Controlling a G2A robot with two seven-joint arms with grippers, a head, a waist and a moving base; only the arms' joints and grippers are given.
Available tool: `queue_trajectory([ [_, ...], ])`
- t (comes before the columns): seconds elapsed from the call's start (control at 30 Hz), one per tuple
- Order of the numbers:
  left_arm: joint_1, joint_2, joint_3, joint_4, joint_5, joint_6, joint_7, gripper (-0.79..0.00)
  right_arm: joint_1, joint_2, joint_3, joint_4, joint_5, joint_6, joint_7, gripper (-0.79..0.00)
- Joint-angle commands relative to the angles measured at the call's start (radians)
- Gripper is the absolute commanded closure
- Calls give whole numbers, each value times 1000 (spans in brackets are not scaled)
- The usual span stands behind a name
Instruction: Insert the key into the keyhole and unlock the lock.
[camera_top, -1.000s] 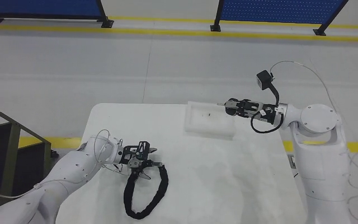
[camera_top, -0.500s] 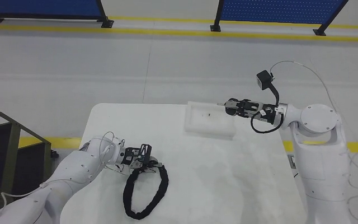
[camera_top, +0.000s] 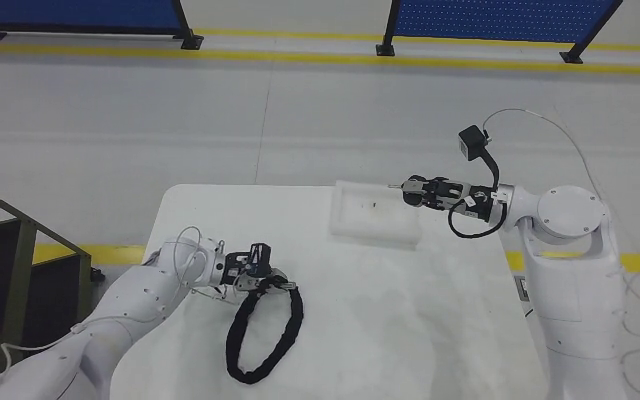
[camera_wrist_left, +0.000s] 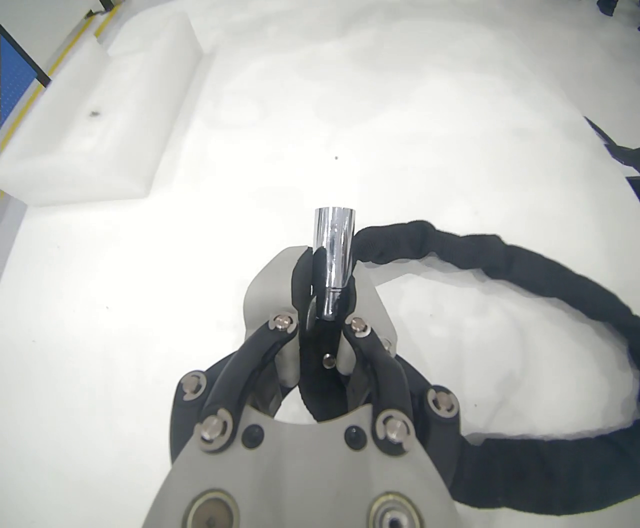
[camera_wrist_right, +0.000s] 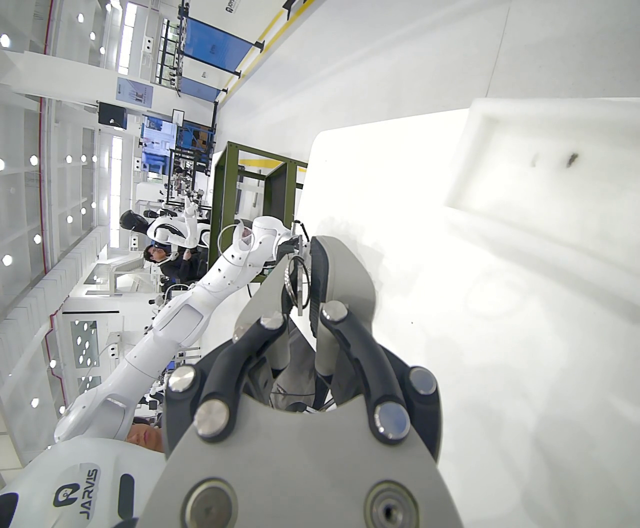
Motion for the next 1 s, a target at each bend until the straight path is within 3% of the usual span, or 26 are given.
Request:
queue_trajectory([
  [0.0,1,15,-10,-42,-23,5,4,0,0,0,0,0,0,0,0,0],
  [0.23,-5,93,-67,-229,-143,-38,-39,0,-10,0,-12,-12,-11,-7,-7,0],
  [0.53,37,195,-203,-477,-225,-79,-111,0,-34,15,-116,-185,-73,29,98,0],
  [0.77,92,244,-315,-639,-262,-43,-193,0,-55,26,-124,-284,-4,22,148,0],
  [0.97,131,263,-374,-721,-254,-21,-174,0,-78,36,-108,-333,25,45,142,0],
])
